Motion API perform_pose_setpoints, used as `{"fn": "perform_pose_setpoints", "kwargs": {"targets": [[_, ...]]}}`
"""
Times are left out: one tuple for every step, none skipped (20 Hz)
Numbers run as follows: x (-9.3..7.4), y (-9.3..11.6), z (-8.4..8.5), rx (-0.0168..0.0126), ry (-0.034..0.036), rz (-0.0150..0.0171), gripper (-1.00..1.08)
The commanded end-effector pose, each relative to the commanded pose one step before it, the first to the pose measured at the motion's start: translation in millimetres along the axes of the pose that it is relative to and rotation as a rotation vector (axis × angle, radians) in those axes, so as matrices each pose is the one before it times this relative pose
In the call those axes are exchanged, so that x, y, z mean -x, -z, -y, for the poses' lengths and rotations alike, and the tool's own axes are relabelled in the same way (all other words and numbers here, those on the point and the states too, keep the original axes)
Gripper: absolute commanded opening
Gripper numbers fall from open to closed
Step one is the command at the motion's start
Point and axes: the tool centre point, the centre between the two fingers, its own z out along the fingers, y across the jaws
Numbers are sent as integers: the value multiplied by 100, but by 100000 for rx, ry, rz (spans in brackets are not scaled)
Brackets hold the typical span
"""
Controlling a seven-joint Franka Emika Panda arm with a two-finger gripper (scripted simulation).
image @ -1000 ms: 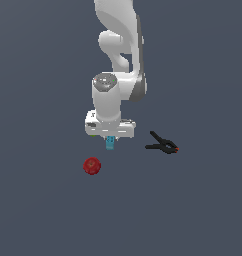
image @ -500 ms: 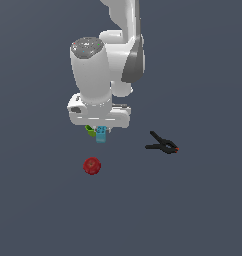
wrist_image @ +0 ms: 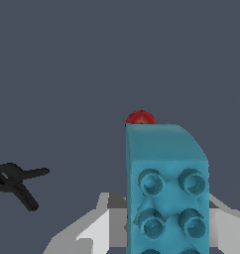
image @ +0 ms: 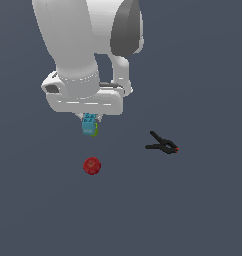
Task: Pick up a designated object from a clutter of objects.
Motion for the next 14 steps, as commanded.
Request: {"fn": "perform_pose_setpoints", "kwargs": {"targets": [[-525,1652,-401,-1,41,50,-100],[-186,523,-134,0,0,0,-100],[-171,474,-121,0,0,0,-100],[-156,424,-109,0,0,0,-100],[-141,374,-96,0,0,0,-100],[-126,326,-84,0,0,0,-100],[-110,288,-29,54,42,-11,-100],[-97,232,-60,0,0,0,-100],[-84,188,-49,0,0,0,-100],[-70,146,-38,0,0,0,-100],[-56,107,-28,0,0,0,-100],[-41,72,-19,0,0,0,-100],[-25,40,-11,0,0,0,-100],[-8,12,-3,0,0,0,-100]]}}
